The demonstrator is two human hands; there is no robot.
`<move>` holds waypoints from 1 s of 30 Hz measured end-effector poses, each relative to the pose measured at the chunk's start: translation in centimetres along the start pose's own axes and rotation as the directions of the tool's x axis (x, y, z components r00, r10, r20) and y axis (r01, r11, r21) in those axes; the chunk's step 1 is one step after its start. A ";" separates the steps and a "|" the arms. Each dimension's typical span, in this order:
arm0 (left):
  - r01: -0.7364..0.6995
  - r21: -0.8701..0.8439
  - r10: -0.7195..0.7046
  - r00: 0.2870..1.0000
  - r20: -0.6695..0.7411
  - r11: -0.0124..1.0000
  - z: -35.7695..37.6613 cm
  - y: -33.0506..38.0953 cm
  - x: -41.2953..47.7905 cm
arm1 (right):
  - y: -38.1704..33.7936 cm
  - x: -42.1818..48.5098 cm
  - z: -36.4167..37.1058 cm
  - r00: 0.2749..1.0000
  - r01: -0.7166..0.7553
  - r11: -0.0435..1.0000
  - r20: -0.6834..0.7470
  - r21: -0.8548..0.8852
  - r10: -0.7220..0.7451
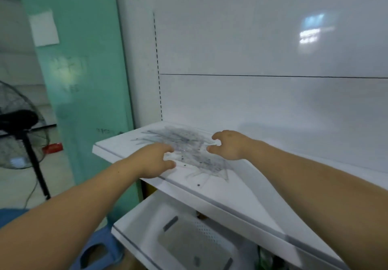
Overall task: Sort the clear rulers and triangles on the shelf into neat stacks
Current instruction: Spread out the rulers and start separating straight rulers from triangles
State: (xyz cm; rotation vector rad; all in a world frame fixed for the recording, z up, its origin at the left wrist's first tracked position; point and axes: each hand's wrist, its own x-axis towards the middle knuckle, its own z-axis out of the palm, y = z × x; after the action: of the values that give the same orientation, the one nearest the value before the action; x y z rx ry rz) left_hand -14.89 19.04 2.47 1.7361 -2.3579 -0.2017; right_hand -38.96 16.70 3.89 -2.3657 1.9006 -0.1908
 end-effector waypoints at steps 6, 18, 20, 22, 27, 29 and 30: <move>0.030 -0.016 -0.029 1.000 0.009 0.999 -0.5 -5.6 4.3 | -2.5 7.3 1.2 0.998 0.013 0.999 0.063 -0.042 -0.010; -0.066 0.022 0.066 0.998 0.026 0.998 0.0 -11.1 18.0 | -2.3 20.5 2.9 0.995 0.015 0.997 0.103 -0.072 -0.008; -0.095 0.024 0.092 0.991 0.095 0.995 0.1 -11.9 19.8 | -2.2 21.2 2.5 0.996 0.009 0.997 0.084 -0.071 -0.003; -0.121 0.038 0.113 0.981 0.160 0.992 -0.2 -12.6 21.4 | -2.0 21.5 2.0 0.998 -0.008 0.999 0.068 -0.051 0.011; -0.308 0.089 0.281 0.932 0.229 0.947 -1.2 -14.1 24.0 | -2.5 21.4 1.6 0.993 -0.115 0.993 0.020 -0.036 0.116; -0.378 0.066 0.354 0.907 0.229 0.924 -1.2 -15.0 24.8 | -3.2 21.2 1.9 0.986 -0.165 0.985 -0.010 -0.057 0.165; -0.406 0.039 0.386 0.891 0.237 0.913 -1.0 -15.4 25.2 | -3.7 21.0 2.0 0.980 -0.199 0.978 -0.025 -0.062 0.197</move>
State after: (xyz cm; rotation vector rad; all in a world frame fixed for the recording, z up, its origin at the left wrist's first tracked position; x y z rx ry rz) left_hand -7.60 -9.64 2.00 1.2757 -2.8650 -0.2410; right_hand -30.64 -3.02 3.17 -2.2002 2.1661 -0.1378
